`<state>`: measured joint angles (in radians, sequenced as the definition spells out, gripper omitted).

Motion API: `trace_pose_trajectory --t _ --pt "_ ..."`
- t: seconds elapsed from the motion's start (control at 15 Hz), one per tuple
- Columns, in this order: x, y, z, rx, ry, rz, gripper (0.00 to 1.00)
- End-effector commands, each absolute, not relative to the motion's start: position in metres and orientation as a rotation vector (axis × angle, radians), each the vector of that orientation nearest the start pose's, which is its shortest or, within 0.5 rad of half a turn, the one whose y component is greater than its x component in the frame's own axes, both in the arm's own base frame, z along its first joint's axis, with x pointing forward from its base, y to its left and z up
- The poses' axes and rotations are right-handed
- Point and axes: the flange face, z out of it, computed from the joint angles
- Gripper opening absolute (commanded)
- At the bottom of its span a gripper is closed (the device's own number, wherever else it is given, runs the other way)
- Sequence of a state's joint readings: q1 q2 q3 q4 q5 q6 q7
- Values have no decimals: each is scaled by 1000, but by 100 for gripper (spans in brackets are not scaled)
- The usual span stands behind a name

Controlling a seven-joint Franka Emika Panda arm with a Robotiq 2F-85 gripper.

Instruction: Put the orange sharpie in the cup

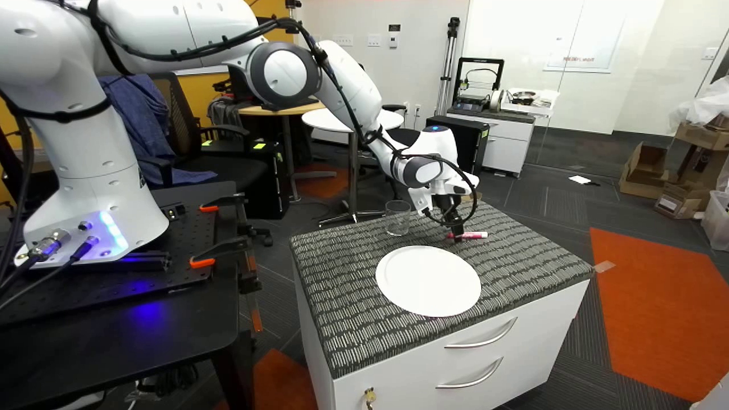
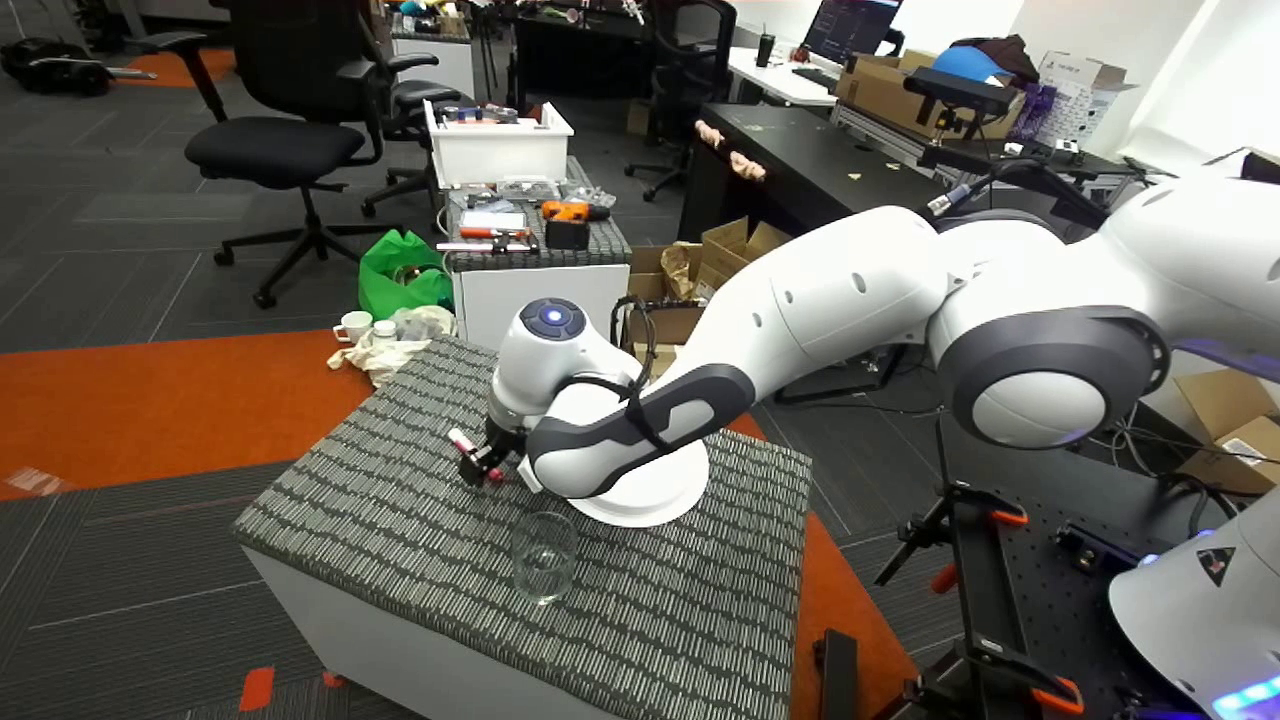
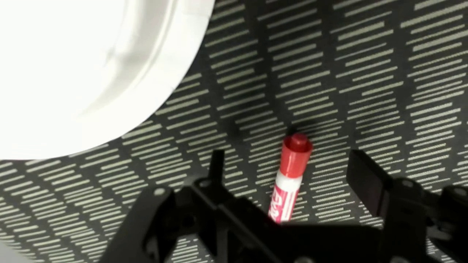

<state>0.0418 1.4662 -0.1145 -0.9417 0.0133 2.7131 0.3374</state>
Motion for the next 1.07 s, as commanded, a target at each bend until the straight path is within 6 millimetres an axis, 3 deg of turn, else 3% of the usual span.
trace_pose_trajectory --t 0.0,0.07,0.6,1.0 --pt "761 -21 -16 -3110 438 -449 75" --pt "761 -21 -16 -3111 434 -444 59" --pt "760 -22 -16 -3118 428 -429 1" --pt "761 -20 -15 -3145 445 -468 5"
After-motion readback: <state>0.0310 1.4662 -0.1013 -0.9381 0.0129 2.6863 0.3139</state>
